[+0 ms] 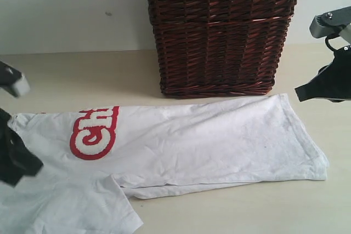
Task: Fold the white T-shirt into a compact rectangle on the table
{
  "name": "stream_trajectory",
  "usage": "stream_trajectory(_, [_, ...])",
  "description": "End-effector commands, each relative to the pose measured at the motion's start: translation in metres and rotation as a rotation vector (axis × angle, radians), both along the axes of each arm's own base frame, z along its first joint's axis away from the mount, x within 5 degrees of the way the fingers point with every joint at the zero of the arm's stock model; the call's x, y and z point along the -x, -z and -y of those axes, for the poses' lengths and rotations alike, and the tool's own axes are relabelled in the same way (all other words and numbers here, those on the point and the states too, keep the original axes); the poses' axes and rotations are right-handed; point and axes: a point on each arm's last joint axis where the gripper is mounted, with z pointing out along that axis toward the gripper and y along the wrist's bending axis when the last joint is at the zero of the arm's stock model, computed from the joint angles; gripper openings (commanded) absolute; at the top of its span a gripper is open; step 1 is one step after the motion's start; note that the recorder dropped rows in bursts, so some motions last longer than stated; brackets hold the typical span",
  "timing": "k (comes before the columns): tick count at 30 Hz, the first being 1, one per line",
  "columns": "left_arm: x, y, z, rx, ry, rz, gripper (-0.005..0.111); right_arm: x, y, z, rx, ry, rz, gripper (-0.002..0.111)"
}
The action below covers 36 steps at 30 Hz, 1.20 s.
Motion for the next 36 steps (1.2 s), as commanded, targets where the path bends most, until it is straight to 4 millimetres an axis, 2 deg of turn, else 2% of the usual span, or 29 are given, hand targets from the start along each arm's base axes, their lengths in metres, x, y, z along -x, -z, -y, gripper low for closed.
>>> stream_trajectory(1, [0.047,0.009,0.040,0.045,0.348,-0.173,0.007,0.008,-0.011,-0.003,-0.041,-0.005,-0.022,0.000])
stream_trajectory(2, [0.055,0.011,0.047,0.035,0.388,-0.172,0.012,0.010,-0.014,-0.003,-0.051,-0.003,-0.017,0.000])
stream_trajectory(4, [0.069,0.020,0.057,0.013,0.454,-0.168,0.030,0.011,-0.018,-0.004,-0.061,0.000,-0.001,0.000])
stream_trajectory(7, [0.083,0.034,0.070,-0.011,0.474,-0.119,0.059,0.013,-0.021,-0.004,-0.066,0.001,0.009,0.000])
stream_trajectory(8, [0.086,0.038,0.073,-0.019,0.479,-0.094,0.064,0.012,-0.021,-0.004,-0.066,0.002,0.011,0.000])
stream_trajectory(10, [0.091,0.049,0.079,-0.036,0.487,-0.025,0.069,0.012,-0.021,-0.004,-0.066,0.003,0.013,0.000])
stream_trajectory(15, [0.093,0.071,0.091,-0.105,0.555,0.027,0.070,0.011,-0.021,-0.004,-0.062,0.003,0.021,0.000])
stream_trajectory(17, [0.087,0.082,0.096,-0.127,0.539,0.054,0.068,0.011,-0.022,-0.003,-0.062,0.007,0.030,0.000])
stream_trajectory(20, [0.075,0.102,0.097,-0.208,0.559,0.106,0.057,0.010,-0.022,-0.003,-0.060,0.010,0.037,0.000])
stream_trajectory(23, [0.075,0.113,0.096,-0.252,0.599,0.081,0.052,0.010,-0.022,-0.003,-0.059,0.013,0.044,0.000])
stream_trajectory(25, [0.077,0.119,0.094,-0.270,0.608,0.036,0.038,0.009,-0.023,-0.003,-0.058,0.017,0.053,0.000])
stream_trajectory(26, [0.079,0.120,0.094,-0.276,0.617,0.017,0.021,0.009,-0.023,-0.003,-0.058,0.017,0.054,0.000])
stream_trajectory(28, [0.080,0.118,0.094,-0.282,0.637,-0.016,0.000,0.009,-0.023,-0.003,-0.061,0.019,0.054,0.000])
stream_trajectory(32, [0.078,0.105,0.101,-0.324,0.740,-0.150,0.000,0.009,-0.023,-0.003,-0.063,0.020,0.054,0.000])
stream_trajectory(36, [0.072,0.079,0.105,-0.422,0.914,-0.294,0.000,0.008,-0.023,-0.002,-0.061,0.025,0.065,0.000])
